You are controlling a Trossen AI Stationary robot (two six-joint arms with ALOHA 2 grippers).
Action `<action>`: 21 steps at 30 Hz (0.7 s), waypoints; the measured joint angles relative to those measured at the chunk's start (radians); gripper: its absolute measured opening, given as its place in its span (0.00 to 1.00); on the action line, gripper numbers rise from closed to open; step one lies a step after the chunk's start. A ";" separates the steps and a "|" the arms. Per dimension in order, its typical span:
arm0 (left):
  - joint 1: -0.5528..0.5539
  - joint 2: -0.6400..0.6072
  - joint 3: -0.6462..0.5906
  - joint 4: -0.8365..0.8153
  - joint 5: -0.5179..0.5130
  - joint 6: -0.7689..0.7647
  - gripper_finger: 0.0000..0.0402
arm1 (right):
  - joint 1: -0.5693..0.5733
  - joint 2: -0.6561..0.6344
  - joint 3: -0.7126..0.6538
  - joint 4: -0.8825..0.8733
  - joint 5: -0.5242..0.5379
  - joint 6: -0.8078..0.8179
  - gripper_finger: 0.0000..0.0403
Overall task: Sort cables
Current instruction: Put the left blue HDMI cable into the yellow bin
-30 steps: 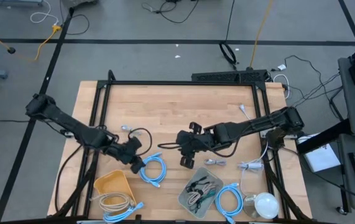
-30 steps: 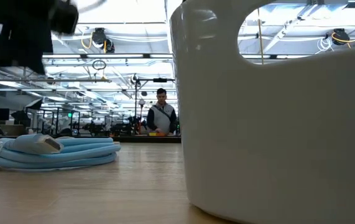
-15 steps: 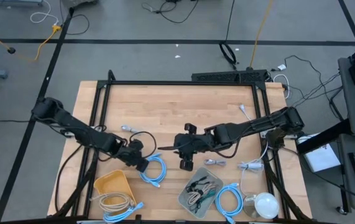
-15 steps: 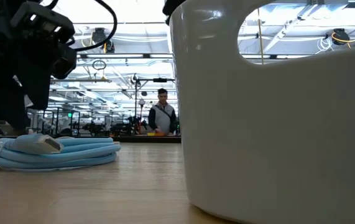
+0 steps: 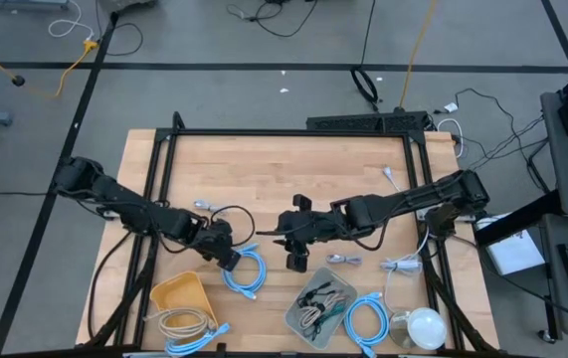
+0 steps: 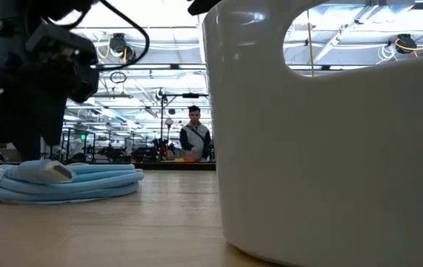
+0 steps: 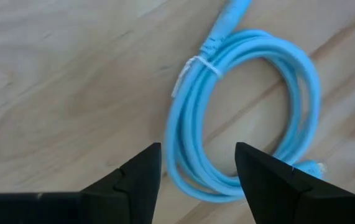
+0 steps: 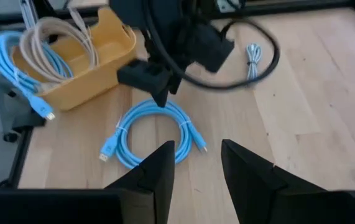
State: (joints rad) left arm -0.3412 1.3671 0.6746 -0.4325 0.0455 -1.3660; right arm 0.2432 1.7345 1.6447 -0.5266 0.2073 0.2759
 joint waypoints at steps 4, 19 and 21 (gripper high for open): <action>0.007 0.046 0.000 0.035 0.036 0.020 0.52 | 0.000 -0.007 0.002 0.006 0.001 0.001 0.32; 0.006 0.128 -0.003 0.137 0.026 -0.001 0.22 | 0.001 -0.013 0.000 -0.064 -0.049 0.037 0.32; 0.010 0.106 0.000 0.164 0.015 0.010 0.09 | 0.004 -0.013 0.000 -0.075 -0.057 0.032 0.32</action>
State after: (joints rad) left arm -0.3309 1.4728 0.6743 -0.2683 0.0610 -1.3556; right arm 0.2473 1.7214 1.6451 -0.6016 0.1503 0.3080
